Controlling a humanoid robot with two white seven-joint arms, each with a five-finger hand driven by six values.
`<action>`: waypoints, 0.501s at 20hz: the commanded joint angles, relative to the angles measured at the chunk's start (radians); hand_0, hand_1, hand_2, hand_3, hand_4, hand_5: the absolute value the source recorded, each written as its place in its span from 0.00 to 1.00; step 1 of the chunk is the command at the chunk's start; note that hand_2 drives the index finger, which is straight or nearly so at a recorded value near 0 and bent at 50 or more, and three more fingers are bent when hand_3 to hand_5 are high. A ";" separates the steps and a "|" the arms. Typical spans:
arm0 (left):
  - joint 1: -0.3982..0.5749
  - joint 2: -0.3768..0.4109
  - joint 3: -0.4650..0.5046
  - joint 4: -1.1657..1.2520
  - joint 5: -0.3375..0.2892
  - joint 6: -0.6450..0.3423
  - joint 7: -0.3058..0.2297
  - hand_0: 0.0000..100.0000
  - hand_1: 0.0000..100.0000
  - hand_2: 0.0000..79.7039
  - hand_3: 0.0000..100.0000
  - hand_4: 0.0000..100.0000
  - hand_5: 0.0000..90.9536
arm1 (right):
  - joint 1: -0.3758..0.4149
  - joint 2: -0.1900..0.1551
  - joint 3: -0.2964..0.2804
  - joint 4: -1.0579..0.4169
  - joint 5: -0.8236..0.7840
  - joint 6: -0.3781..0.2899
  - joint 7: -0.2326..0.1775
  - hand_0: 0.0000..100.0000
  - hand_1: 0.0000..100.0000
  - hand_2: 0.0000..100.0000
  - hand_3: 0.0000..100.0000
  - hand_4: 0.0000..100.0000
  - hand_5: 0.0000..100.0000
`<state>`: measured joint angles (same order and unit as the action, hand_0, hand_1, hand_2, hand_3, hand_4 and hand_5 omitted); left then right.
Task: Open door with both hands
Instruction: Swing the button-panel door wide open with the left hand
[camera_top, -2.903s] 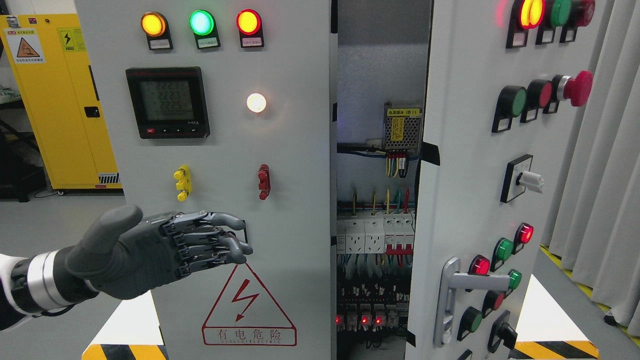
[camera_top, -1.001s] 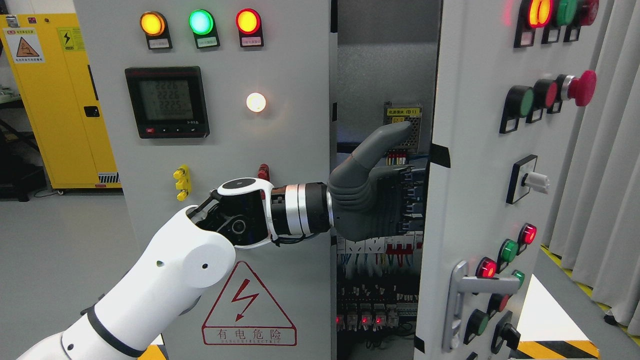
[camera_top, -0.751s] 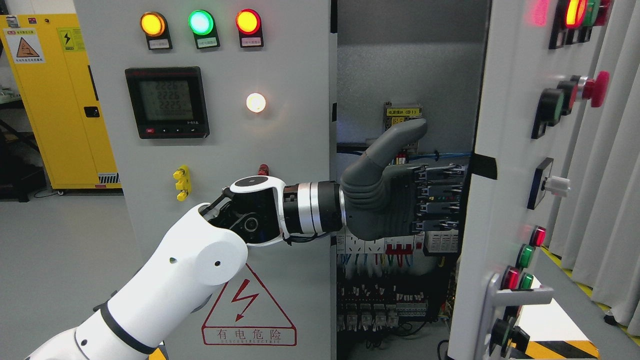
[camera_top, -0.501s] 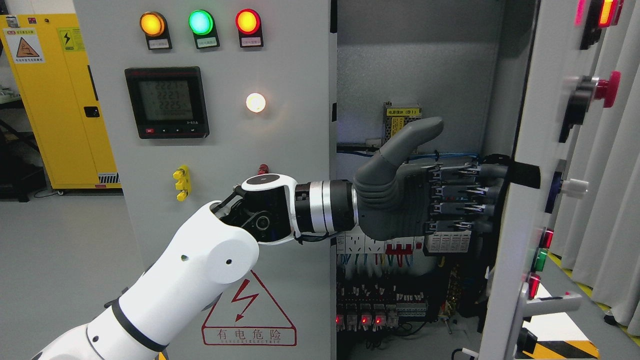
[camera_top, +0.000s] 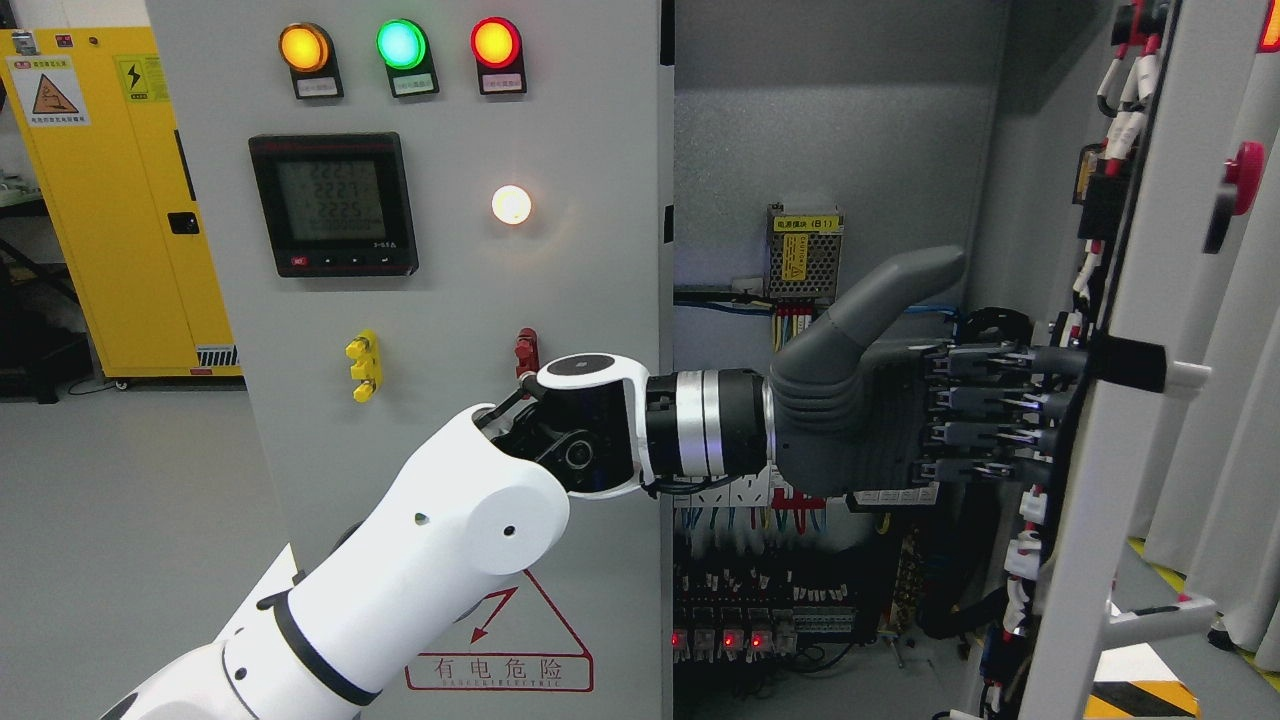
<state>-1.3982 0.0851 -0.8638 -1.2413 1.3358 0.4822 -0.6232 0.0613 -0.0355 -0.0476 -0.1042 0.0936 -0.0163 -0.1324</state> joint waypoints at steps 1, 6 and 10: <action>-0.001 -0.057 -0.024 -0.027 0.003 -0.001 0.033 0.00 0.14 0.11 0.17 0.13 0.00 | 0.000 0.000 0.000 0.000 0.000 -0.001 0.001 0.21 0.10 0.00 0.00 0.00 0.00; -0.002 -0.059 -0.026 -0.072 0.006 -0.001 0.052 0.00 0.13 0.07 0.11 0.08 0.00 | 0.000 0.000 0.000 0.000 0.000 0.001 -0.001 0.21 0.10 0.00 0.00 0.00 0.00; 0.002 -0.082 -0.024 -0.101 0.009 -0.002 0.086 0.00 0.11 0.05 0.03 0.00 0.00 | 0.000 0.000 0.000 0.000 0.000 -0.001 0.001 0.21 0.10 0.00 0.00 0.00 0.00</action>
<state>-1.4000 0.0346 -0.8787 -1.2817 1.3420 0.4815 -0.5520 0.0614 -0.0354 -0.0476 -0.1042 0.0936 -0.0163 -0.1322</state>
